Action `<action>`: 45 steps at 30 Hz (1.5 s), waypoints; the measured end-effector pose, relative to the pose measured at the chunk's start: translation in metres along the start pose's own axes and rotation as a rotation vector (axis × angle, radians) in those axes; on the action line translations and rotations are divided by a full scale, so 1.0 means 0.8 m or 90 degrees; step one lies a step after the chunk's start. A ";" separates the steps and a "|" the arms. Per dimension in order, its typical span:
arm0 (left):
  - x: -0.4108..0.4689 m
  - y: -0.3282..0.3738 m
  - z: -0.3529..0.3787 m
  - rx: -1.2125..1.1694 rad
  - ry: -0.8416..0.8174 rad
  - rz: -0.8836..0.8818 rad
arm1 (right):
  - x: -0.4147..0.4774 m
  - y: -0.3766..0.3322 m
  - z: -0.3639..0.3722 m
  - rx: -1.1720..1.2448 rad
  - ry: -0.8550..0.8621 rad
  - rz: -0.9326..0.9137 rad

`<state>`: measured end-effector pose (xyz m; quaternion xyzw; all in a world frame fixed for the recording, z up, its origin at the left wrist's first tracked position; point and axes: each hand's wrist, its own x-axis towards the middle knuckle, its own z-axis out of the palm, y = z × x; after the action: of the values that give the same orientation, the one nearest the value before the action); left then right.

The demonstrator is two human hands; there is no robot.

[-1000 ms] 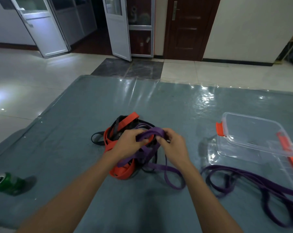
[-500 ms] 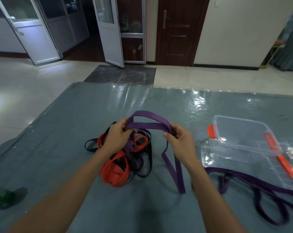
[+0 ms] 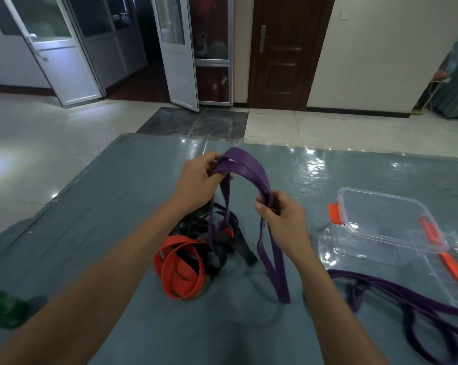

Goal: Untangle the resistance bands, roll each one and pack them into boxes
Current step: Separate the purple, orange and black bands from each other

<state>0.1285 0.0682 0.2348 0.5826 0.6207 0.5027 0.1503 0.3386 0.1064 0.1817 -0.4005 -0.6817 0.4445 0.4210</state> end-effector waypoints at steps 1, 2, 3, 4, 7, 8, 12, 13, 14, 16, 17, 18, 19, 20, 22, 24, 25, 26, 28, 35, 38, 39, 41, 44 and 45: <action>-0.005 -0.009 0.005 -0.011 -0.027 -0.015 | -0.001 0.003 -0.001 -0.006 -0.002 0.005; -0.012 -0.019 0.009 -0.008 -0.043 -0.023 | -0.002 0.007 -0.003 -0.015 -0.005 0.010; -0.019 -0.029 0.014 -0.001 -0.054 -0.025 | -0.003 0.012 -0.004 -0.029 -0.007 0.016; -0.026 -0.037 0.020 0.020 -0.061 -0.023 | -0.005 0.018 -0.006 -0.043 -0.010 0.020; -0.049 -0.065 0.037 0.066 -0.095 -0.046 | -0.012 0.038 -0.009 -0.090 -0.023 0.053; -0.056 -0.073 0.042 0.081 -0.119 -0.054 | -0.015 0.046 -0.010 -0.107 -0.030 0.067; -0.074 -0.102 0.055 0.122 -0.177 -0.079 | -0.023 0.063 -0.010 -0.217 -0.066 0.080; -0.076 -0.107 0.056 0.127 -0.181 -0.080 | -0.023 0.063 -0.009 -0.239 -0.070 0.078; -0.077 -0.108 0.057 0.135 -0.189 -0.079 | -0.024 0.063 -0.009 -0.259 -0.072 0.070; -0.076 -0.110 0.059 0.148 -0.189 -0.075 | -0.022 0.058 -0.007 -0.305 -0.072 0.052; -0.075 -0.110 0.060 0.153 -0.182 -0.073 | -0.020 0.055 -0.007 -0.319 -0.067 0.043; -0.074 -0.109 0.061 0.151 -0.174 -0.073 | -0.017 0.053 -0.008 -0.320 -0.060 0.032; -0.074 -0.111 0.063 0.143 -0.166 -0.078 | -0.014 0.050 -0.008 -0.306 -0.050 0.025; -0.075 -0.108 0.065 0.128 -0.159 -0.083 | -0.010 0.045 -0.009 -0.278 -0.041 0.023; -0.080 -0.104 0.074 0.091 -0.142 -0.089 | -0.003 0.029 -0.012 -0.208 -0.031 0.029; -0.090 -0.099 0.089 0.031 -0.131 -0.096 | 0.003 0.012 -0.013 -0.156 -0.039 0.025; -0.096 -0.095 0.098 -0.001 -0.133 -0.101 | 0.005 0.006 -0.013 -0.138 -0.043 0.017; -0.101 -0.091 0.107 -0.036 -0.145 -0.112 | 0.006 0.000 -0.013 -0.117 -0.044 0.013; -0.110 -0.080 0.125 -0.127 -0.185 -0.133 | 0.008 -0.011 -0.014 -0.059 -0.041 0.016; -0.129 -0.055 0.183 -0.257 -0.134 -0.157 | 0.009 -0.028 -0.028 0.069 0.016 0.054; -0.133 -0.068 0.200 -0.235 -0.123 -0.197 | 0.006 -0.029 -0.032 0.108 0.051 0.063; -0.135 -0.073 0.204 -0.219 -0.129 -0.214 | 0.006 -0.030 -0.034 0.134 0.065 0.062; -0.143 -0.081 0.210 -0.162 -0.159 -0.245 | 0.006 -0.036 -0.040 0.200 0.088 0.061; -0.159 -0.099 0.214 -0.097 -0.174 -0.294 | 0.005 -0.043 -0.051 0.218 0.101 0.039; -0.161 -0.107 0.212 -0.089 -0.173 -0.309 | 0.002 -0.042 -0.054 0.222 0.105 0.037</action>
<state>0.2465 0.0478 0.0389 0.4672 0.6802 0.4107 0.3876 0.3720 0.1100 0.2248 -0.3763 -0.5457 0.5333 0.5255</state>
